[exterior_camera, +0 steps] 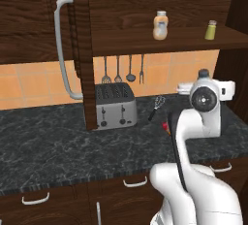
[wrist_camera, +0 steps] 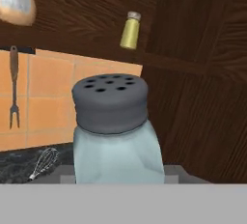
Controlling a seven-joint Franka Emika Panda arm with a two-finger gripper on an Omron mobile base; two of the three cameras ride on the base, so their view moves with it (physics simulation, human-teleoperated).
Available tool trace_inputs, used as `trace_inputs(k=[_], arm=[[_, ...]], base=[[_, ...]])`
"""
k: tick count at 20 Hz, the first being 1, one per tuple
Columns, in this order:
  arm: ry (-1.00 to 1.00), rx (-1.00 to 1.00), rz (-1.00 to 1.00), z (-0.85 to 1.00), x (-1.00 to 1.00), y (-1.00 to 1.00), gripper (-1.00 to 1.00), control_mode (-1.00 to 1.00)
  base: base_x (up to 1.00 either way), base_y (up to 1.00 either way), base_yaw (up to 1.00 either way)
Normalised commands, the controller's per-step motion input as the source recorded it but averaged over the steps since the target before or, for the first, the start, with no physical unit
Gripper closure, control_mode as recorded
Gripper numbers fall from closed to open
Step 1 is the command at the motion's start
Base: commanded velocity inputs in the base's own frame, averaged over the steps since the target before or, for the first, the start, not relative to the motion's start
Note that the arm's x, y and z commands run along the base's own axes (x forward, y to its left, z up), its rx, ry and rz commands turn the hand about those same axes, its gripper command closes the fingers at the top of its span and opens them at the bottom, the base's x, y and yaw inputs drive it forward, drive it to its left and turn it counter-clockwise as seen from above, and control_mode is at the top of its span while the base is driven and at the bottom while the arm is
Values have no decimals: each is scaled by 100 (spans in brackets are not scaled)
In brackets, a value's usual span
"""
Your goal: Put the shaker and condiment bottle from the counter next to their counterparts in the cabinet.
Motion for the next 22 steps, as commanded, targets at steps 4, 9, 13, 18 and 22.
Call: trace_inputs(k=[4,9,13,18,22], arm=[[0,12,-13,89,-7,-11,100,-100],[-5,6,-11,76,0,-2,100,-100],[0,21,-4,9,0,-22,100,-100],[-14,0,0,0,7,-30,100,-100],[-29,-9,0,13,-2,-9,100,-100]], base=[[0,0,0],[0,0,0],[0,0,0],[0,0,0],[0,0,0]])
